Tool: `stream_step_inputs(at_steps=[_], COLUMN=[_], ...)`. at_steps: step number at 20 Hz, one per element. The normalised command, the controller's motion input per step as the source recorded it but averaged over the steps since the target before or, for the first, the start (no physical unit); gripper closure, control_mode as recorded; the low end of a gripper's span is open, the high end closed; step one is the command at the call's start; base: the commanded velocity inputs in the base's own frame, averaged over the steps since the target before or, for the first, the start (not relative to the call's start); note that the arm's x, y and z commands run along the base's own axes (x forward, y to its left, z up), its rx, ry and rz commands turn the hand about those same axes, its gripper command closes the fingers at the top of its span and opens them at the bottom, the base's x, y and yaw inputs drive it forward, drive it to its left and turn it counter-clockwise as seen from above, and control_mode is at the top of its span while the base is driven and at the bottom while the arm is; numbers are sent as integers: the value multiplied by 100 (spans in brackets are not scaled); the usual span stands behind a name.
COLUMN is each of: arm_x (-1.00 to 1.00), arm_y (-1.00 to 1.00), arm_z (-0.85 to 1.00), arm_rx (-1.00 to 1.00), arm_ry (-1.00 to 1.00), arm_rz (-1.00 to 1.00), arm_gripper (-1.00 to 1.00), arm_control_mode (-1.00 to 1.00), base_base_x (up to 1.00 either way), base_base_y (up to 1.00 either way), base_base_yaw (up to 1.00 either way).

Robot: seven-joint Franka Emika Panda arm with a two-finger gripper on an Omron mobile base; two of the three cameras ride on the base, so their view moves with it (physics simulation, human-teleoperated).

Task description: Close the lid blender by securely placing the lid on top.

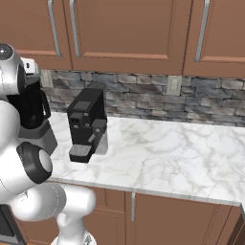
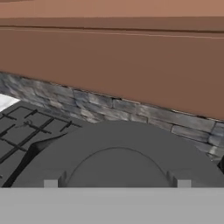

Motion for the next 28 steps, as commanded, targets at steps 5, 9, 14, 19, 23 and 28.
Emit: stream_step_inputs(at_steps=[5, 9, 14, 19, 23, 28], arm_x=[-20, -18, -25, -46, -76, -89], arm_y=[10, 1, 0, 0, 0, 0], arm_z=[-44, -10, -1, 2, 4, 0], arm_rx=[-3, 0, 0, 0, 0, 1], arm_ry=[0, 0, -2, -5, -7, -7], arm_rz=[0, 0, 0, 0, -3, -3], arm_gripper=[-100, -100, -100, -100, -100, -100], arm_control_mode=[-100, -100, -100, -100, -100, -100], base_base_x=[0, 0, 0, 0, 0, 0], base_base_y=[0, 0, 0, 0, 0, 0], base_base_yaw=[0, 0, 0, 0, 0, 0])
